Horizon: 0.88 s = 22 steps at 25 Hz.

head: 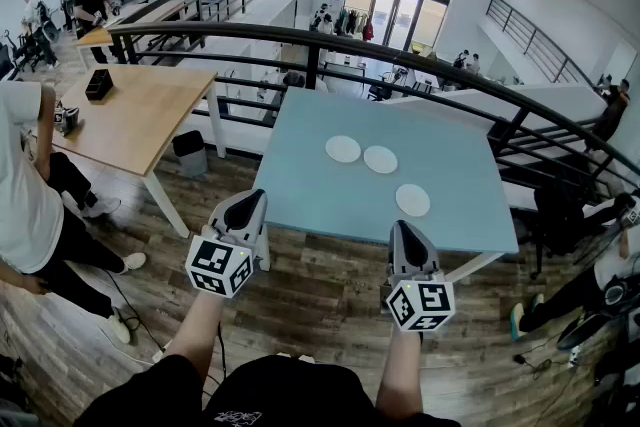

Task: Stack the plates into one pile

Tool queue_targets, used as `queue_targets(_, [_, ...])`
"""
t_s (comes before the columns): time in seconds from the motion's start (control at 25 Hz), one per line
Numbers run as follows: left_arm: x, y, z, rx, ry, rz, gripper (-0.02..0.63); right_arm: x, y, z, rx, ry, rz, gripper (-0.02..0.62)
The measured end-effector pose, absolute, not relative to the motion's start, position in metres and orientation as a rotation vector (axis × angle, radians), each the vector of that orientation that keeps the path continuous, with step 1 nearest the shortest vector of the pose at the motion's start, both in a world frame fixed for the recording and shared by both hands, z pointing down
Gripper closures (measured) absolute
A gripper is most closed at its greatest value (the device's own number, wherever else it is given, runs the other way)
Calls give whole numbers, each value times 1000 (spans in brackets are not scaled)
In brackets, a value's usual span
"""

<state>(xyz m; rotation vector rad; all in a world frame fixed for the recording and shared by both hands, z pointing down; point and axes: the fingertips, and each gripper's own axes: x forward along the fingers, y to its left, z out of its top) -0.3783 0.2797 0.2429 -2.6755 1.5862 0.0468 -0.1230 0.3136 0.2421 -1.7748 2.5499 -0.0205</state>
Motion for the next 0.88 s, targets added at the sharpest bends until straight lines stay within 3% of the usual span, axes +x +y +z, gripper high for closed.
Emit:
queue_targets(0.56, [-396,284,257,-2709,1552,45,598,-141,327,248,-1723,2534,-76,586])
queue_targets(0.88, [-380,281,268,-2749,1515,18,598,-118,333,251,-1771,2483,-94,586])
